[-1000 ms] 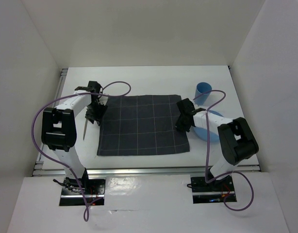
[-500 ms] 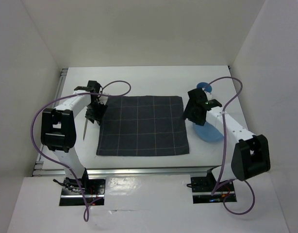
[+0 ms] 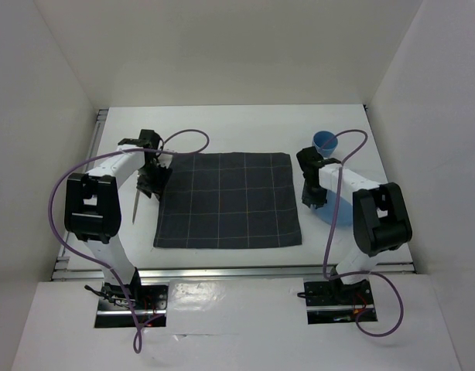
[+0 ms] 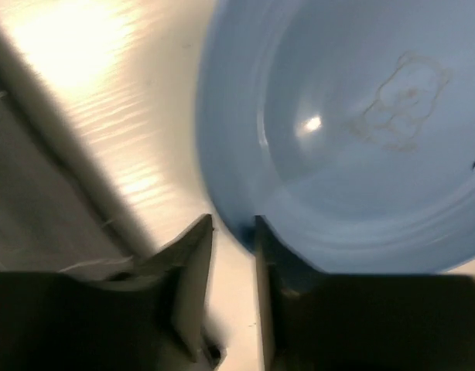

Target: Set the dinner table for one person

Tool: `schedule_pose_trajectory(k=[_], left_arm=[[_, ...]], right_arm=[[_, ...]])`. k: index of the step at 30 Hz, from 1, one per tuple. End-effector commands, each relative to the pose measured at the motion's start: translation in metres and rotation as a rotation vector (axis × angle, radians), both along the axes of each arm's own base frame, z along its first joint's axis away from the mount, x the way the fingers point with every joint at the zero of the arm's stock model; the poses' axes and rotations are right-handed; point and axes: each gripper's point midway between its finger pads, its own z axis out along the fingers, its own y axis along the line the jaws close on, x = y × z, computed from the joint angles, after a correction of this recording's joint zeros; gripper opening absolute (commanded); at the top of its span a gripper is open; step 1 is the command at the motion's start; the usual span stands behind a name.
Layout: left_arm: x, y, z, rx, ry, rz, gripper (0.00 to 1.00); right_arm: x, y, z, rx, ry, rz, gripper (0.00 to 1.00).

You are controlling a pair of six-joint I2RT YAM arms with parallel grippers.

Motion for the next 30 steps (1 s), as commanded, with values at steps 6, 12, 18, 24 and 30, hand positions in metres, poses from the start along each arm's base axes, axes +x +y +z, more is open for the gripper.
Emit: schedule_pose_trajectory(k=[6, 12, 18, 24, 30], left_arm=[[0.0, -0.003, 0.014, -0.03, -0.037, -0.012, 0.49], [-0.002, -0.003, 0.014, -0.029, -0.028, -0.012, 0.49], [-0.002, -0.005, 0.017, -0.04, -0.029, -0.014, 0.49], [0.001, -0.007, 0.022, -0.05, -0.046, -0.016, 0.49], [0.0, -0.007, 0.025, -0.048, -0.047, -0.025, 0.49]], right_arm=[[0.011, -0.016, -0.003, -0.087, -0.01, -0.032, 0.12], [0.007, -0.017, -0.01, -0.094, 0.022, -0.031, 0.21], [0.004, -0.02, -0.008, -0.116, 0.049, -0.049, 0.35], [0.004, -0.021, -0.012, -0.131, 0.076, -0.058, 0.0], [0.01, 0.0, 0.049, -0.182, -0.046, -0.034, 0.0]])
